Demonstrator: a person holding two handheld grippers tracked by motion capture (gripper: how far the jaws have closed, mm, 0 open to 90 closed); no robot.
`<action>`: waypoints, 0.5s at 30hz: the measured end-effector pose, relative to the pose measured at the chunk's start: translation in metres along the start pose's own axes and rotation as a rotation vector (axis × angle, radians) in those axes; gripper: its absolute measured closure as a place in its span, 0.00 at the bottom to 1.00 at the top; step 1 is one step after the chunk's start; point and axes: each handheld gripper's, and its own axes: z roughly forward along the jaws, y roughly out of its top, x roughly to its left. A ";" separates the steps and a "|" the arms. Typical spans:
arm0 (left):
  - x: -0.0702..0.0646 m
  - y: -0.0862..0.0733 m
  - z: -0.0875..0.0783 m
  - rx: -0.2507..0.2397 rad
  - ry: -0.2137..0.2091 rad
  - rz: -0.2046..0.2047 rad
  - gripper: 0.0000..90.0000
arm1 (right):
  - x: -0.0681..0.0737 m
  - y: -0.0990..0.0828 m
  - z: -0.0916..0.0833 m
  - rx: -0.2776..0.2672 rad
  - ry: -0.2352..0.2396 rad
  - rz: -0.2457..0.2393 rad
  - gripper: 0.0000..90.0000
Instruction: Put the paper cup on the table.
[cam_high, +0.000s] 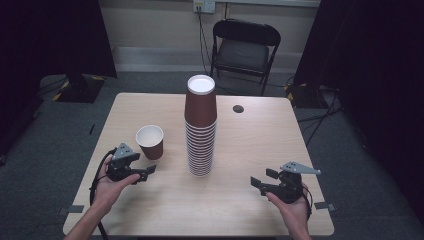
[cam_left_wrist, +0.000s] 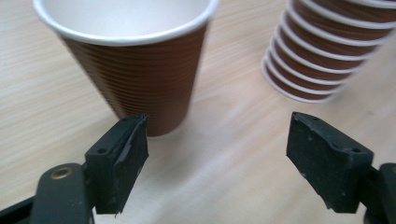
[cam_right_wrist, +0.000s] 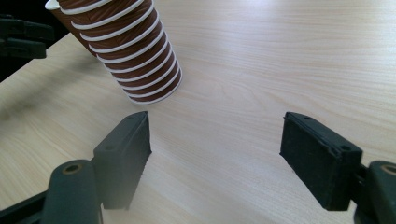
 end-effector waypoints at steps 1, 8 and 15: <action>-0.003 0.000 -0.003 -0.002 0.010 -0.004 0.22 | 0.000 0.000 0.000 0.000 -0.001 0.001 0.27; -0.024 -0.004 -0.015 -0.003 0.008 -0.001 0.22 | -0.002 -0.002 0.000 0.003 -0.003 0.008 0.27; -0.043 -0.023 -0.017 0.036 -0.026 -0.009 0.18 | -0.004 -0.006 -0.001 0.000 -0.008 0.008 0.27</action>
